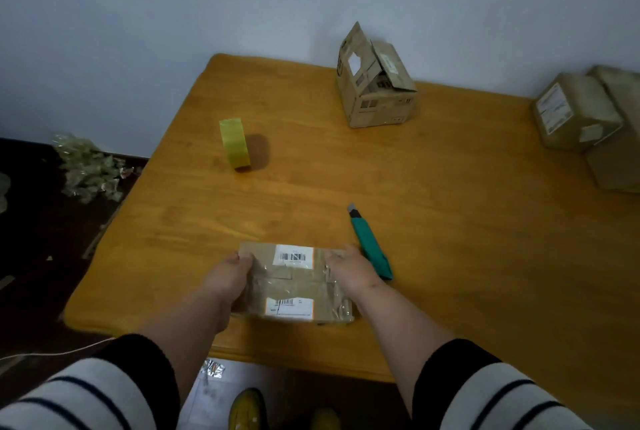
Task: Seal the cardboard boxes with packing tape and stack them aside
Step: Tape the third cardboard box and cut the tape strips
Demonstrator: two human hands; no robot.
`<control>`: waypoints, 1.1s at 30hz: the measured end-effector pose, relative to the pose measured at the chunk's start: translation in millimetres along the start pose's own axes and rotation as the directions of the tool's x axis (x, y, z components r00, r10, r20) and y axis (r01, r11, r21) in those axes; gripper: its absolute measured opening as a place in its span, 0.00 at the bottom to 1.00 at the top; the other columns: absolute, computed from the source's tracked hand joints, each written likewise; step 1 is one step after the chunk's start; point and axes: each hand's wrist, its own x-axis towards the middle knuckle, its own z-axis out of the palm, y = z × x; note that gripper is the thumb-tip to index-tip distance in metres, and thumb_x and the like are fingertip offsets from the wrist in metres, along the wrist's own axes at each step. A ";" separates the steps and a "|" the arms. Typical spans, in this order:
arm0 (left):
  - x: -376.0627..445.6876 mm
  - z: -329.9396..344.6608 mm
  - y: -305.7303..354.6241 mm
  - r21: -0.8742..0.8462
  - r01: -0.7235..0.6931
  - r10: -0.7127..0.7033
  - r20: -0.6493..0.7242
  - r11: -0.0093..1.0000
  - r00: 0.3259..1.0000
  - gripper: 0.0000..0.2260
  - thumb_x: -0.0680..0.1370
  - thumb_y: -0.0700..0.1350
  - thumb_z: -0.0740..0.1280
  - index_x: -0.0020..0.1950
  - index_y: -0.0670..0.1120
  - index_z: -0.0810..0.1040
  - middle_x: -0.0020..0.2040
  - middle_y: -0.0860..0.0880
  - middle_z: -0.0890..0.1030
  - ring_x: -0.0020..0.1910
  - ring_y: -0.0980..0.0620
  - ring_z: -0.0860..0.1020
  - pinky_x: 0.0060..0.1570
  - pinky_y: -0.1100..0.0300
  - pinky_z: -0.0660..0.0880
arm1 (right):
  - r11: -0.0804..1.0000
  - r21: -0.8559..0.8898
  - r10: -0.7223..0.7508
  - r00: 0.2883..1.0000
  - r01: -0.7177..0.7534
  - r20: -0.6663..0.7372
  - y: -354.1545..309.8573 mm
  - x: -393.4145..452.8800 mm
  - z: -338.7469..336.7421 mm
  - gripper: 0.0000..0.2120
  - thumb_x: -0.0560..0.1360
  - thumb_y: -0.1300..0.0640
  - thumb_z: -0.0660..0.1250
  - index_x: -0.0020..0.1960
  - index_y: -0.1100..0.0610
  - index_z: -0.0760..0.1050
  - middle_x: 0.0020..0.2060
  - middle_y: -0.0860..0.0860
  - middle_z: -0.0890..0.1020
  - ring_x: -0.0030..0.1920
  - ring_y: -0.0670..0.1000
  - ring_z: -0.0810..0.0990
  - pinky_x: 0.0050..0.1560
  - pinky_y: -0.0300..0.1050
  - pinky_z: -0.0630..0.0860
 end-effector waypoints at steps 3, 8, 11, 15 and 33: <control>-1.3 11.5 -2.4 -0.020 -0.044 0.043 -0.070 0.999 0.997 0.12 0.85 0.49 0.56 0.57 0.43 0.75 0.49 0.40 0.79 0.47 0.40 0.79 0.43 0.51 0.78 | 0.999 -0.025 -0.047 0.999 0.046 -0.018 3.0 5.1 0.4 0.28 0.83 0.50 0.57 0.79 0.57 0.55 0.76 0.55 0.64 0.74 0.57 0.65 0.70 0.48 0.64; -0.5 11.1 9.0 -0.096 -0.078 0.062 -0.162 0.992 0.985 0.11 0.84 0.48 0.58 0.59 0.45 0.76 0.51 0.42 0.80 0.48 0.41 0.79 0.41 0.53 0.76 | 0.997 0.047 0.057 0.998 -0.057 0.002 -4.7 4.1 -14.6 0.28 0.83 0.46 0.56 0.77 0.61 0.59 0.73 0.58 0.68 0.71 0.59 0.68 0.68 0.49 0.67; -6.6 15.8 24.4 -0.158 -0.104 0.072 -0.195 0.982 0.978 0.11 0.84 0.48 0.58 0.60 0.45 0.75 0.56 0.40 0.78 0.54 0.38 0.78 0.44 0.51 0.76 | 0.976 -0.211 -0.045 0.997 0.058 0.068 -13.6 -1.6 -27.6 0.21 0.85 0.54 0.49 0.69 0.66 0.70 0.66 0.63 0.74 0.66 0.61 0.72 0.62 0.47 0.69; -15.5 27.1 64.3 -0.143 -0.222 0.189 -0.216 0.964 0.958 0.10 0.84 0.50 0.58 0.57 0.48 0.76 0.57 0.40 0.79 0.56 0.39 0.78 0.52 0.49 0.77 | 0.963 -0.186 -0.197 0.980 0.197 0.017 -30.2 -3.9 -56.1 0.20 0.84 0.54 0.51 0.63 0.65 0.74 0.62 0.63 0.77 0.54 0.56 0.75 0.53 0.46 0.70; -22.1 161.8 190.9 0.070 -0.374 0.351 0.225 0.925 0.909 0.25 0.78 0.42 0.68 0.72 0.60 0.68 0.49 0.50 0.78 0.42 0.49 0.79 0.27 0.58 0.72 | 0.830 0.557 -0.035 0.999 0.035 -0.010 -17.4 -0.8 -211.6 0.21 0.77 0.55 0.68 0.66 0.44 0.63 0.54 0.57 0.81 0.50 0.58 0.84 0.37 0.51 0.82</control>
